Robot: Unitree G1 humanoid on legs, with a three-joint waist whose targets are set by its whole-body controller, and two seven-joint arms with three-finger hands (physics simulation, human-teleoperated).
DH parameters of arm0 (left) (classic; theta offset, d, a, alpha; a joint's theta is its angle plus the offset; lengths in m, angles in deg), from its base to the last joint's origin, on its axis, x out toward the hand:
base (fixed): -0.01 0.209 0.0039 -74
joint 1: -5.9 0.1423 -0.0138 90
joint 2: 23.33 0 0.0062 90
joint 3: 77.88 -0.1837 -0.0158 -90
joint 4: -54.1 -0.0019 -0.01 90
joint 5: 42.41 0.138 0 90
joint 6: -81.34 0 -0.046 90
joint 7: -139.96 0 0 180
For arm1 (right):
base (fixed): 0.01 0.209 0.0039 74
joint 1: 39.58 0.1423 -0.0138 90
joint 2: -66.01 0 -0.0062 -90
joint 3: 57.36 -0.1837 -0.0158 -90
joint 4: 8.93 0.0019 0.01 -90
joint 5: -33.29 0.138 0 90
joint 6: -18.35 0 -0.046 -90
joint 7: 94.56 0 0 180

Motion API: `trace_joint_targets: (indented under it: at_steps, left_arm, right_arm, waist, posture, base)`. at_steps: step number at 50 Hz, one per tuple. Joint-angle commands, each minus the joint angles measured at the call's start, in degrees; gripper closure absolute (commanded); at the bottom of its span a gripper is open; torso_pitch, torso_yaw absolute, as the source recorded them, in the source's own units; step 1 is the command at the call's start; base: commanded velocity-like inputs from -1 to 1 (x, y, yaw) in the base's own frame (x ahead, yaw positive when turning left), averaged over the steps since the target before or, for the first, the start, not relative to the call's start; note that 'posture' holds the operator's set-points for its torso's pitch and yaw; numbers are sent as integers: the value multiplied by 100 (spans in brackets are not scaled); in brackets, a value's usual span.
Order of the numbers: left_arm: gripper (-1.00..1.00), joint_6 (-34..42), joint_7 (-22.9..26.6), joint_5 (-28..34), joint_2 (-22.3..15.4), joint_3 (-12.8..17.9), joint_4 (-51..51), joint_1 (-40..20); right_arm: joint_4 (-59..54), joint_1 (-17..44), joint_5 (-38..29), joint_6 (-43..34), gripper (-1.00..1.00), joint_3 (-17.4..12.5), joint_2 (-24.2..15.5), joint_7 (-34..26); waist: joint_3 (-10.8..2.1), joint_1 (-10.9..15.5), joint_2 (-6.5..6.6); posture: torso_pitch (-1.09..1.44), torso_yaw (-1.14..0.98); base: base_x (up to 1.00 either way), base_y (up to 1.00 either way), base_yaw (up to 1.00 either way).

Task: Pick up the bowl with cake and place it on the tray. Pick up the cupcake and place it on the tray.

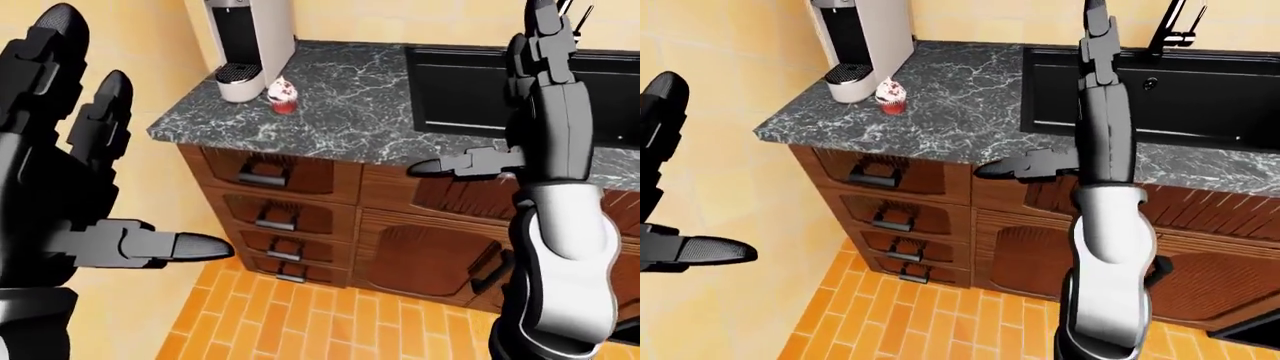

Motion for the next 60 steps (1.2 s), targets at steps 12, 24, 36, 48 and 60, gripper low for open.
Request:
trace_joint_targets:
  at_steps: [12,24,36,48,60]
  left_arm:
    - [-100,-47,-63,-25,-109,98,6,-133]
    - [-100,-87,-61,6,-114,59,6,-109]
    - [-100,-131,-25,69,-100,32,6,-57]
    - [-100,-102,44,151,-34,23,6,-69]
    - [-100,-140,58,178,-37,18,6,-27]
  right_arm:
    - [22,95,20,187,-100,-2,-71,53]
    - [81,53,42,177,-100,13,-51,74]
    - [125,28,-9,152,-100,44,-15,50]
    - [95,39,-14,193,-100,38,-19,34]
    - [98,21,16,208,-100,31,-14,46]
  waist:
    - [-224,127,-257]
    - [-222,14,256]
    - [-242,23,-332]
    - [-180,5,-9]
    - [-167,-20,47]
  posture:
    - [0,0]
    - [0,0]
    - [0,0]
    - [0,0]
    - [0,0]
  base:
    - [0,2,0]
    - [0,7,0]
    - [0,7,0]
    - [0,23,0]
    - [0,35,0]
